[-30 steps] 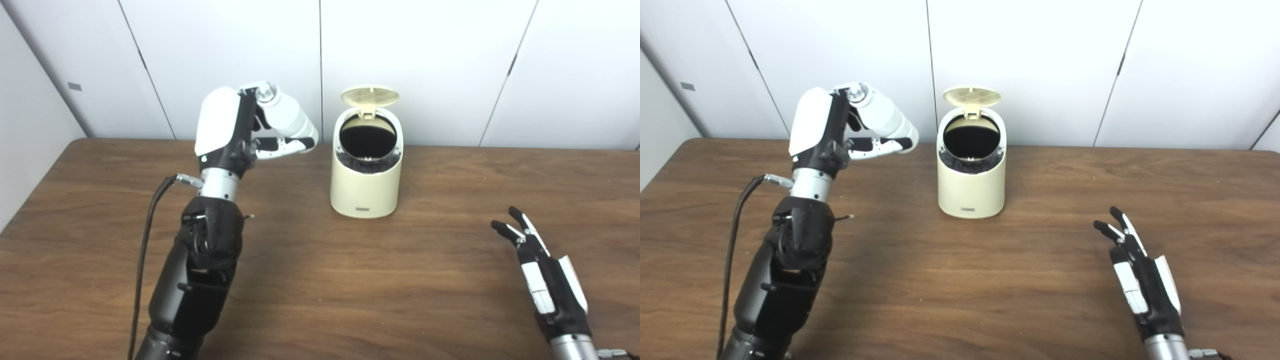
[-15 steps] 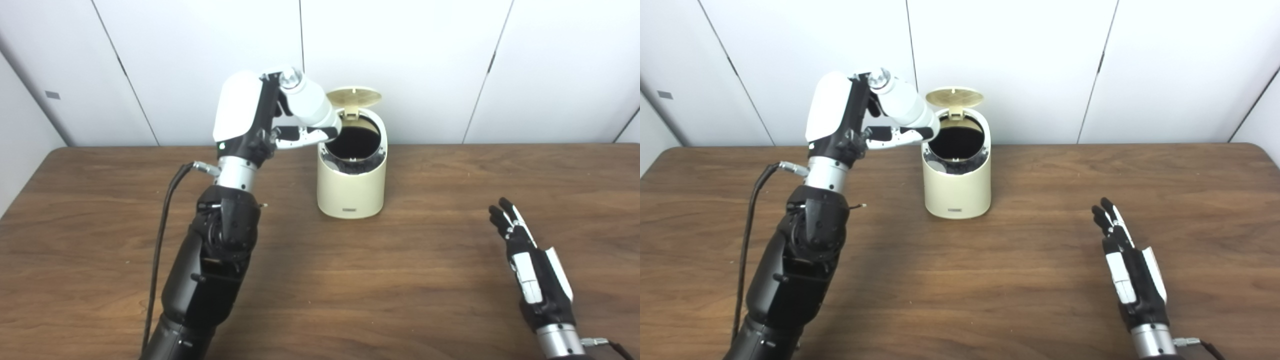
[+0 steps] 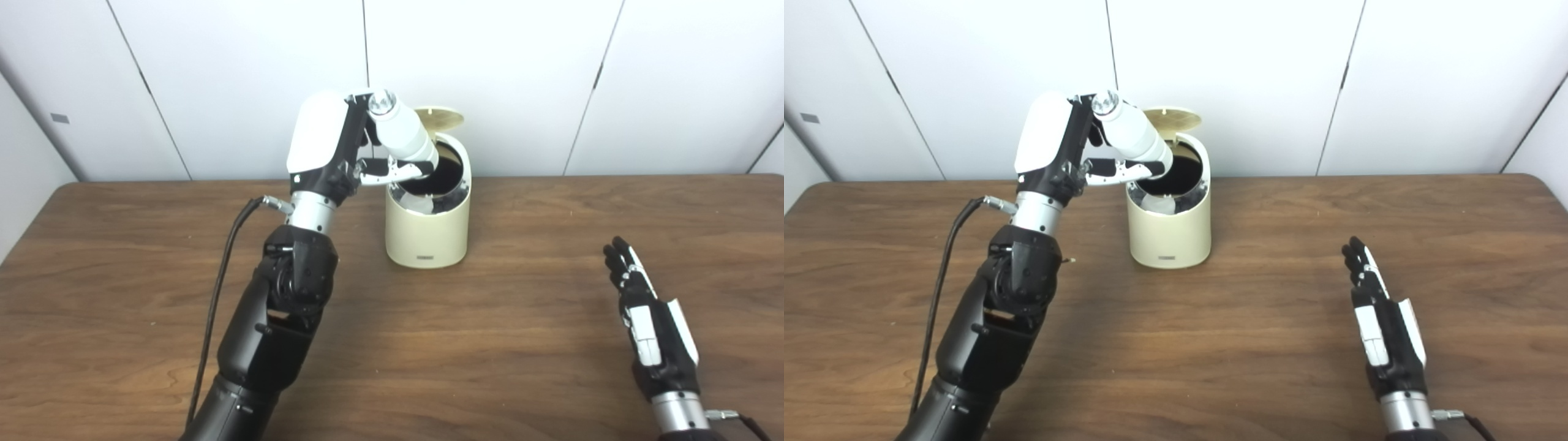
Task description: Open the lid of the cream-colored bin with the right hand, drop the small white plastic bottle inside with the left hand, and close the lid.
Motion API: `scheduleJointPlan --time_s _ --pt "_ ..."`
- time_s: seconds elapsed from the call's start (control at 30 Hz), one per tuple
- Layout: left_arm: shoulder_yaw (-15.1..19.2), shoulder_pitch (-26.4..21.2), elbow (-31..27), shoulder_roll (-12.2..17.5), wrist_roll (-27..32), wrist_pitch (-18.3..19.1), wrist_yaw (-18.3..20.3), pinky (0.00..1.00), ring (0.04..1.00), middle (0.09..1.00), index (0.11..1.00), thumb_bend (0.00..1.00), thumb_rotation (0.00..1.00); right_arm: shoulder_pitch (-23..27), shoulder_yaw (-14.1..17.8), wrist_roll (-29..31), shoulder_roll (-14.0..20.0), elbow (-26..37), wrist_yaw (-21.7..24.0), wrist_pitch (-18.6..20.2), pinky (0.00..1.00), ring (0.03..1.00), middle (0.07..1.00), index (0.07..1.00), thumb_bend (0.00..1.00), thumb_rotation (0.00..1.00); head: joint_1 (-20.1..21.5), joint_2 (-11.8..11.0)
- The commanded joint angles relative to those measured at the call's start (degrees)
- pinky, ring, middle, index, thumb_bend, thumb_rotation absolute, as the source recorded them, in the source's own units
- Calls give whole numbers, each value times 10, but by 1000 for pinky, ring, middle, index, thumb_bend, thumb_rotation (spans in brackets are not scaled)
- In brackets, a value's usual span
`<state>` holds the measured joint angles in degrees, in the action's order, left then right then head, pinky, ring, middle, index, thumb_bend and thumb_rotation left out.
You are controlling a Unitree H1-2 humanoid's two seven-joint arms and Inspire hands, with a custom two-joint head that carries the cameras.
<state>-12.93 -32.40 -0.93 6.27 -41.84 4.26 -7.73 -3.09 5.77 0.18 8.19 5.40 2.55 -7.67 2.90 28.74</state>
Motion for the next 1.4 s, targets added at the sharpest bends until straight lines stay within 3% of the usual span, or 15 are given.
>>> scheduleJointPlan --time_s 0.0,0.37,0.63,1.07,1.37 --pt "-2 -35 4 -1 -11 -27 -28 304 356 457 522 497 0 -9 -6 12 -22 -22 -6 -18 1000 970 955 967 751 973 0 0" --pt "-13 -42 46 0 -27 -45 -38 303 355 459 531 495 0 -9 0 21 -25 -16 -6 -19 1000 966 951 966 714 972 2 6" --pt "-34 -50 76 14 -73 -54 -59 341 354 435 501 497 0 -9 -2 15 -24 -12 -8 -21 1000 964 937 958 723 968 2 7" --pt "-60 -67 148 34 -124 -101 -142 385 387 453 491 502 0 -10 -6 10 -21 -11 -5 -24 1000 958 925 942 750 976 2 9" --pt "-54 -63 149 31 -114 -101 -139 364 371 453 507 500 0 -11 -5 14 -19 -12 -2 -31 1000 958 927 947 746 974 1 10"
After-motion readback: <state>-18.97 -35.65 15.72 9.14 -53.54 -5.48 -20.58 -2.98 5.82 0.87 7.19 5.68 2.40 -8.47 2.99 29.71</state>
